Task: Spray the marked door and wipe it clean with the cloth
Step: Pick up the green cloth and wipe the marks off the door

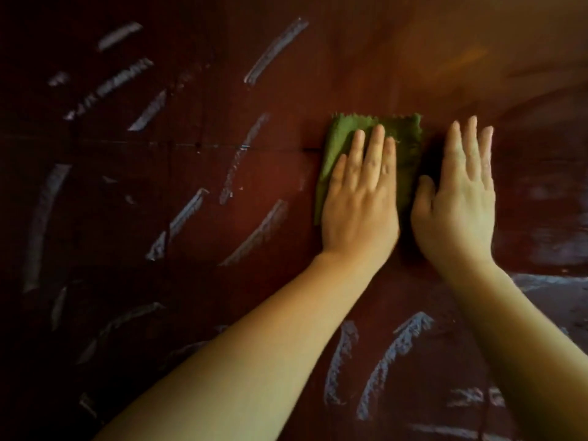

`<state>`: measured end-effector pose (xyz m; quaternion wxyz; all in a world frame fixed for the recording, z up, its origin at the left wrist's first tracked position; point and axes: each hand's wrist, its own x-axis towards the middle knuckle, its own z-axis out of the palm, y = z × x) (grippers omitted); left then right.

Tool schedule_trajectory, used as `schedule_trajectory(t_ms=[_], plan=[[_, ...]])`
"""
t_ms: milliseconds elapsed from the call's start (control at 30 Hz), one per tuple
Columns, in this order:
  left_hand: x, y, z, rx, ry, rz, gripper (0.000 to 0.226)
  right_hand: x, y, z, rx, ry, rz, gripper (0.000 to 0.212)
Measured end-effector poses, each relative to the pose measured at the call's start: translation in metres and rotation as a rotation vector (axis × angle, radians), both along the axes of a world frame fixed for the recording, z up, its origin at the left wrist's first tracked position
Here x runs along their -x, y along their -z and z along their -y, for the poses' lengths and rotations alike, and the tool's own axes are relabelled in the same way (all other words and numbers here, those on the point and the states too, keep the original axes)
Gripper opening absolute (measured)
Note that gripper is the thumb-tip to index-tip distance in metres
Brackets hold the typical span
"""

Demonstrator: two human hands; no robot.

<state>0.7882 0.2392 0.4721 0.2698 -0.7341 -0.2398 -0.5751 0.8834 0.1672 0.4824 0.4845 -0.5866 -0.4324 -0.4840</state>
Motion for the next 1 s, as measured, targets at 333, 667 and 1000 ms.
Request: schedule_trajectory(t_ms=[333, 667, 1000], plan=[[0.095, -0.021, -0.062, 0.079, -0.171, 0.026, 0.069, 0.03, -0.005, -0.033, -0.006, 0.225, -0.044, 0.077], [0.154, -0.023, -0.094, 0.345, -0.221, 0.268, 0.07, 0.043, -0.017, -0.031, 0.025, 0.163, 0.02, 0.076], [0.101, -0.023, -0.061, 0.0, -0.121, -0.081, 0.068, 0.059, -0.043, -0.052, 0.012, 0.239, -0.023, 0.076]])
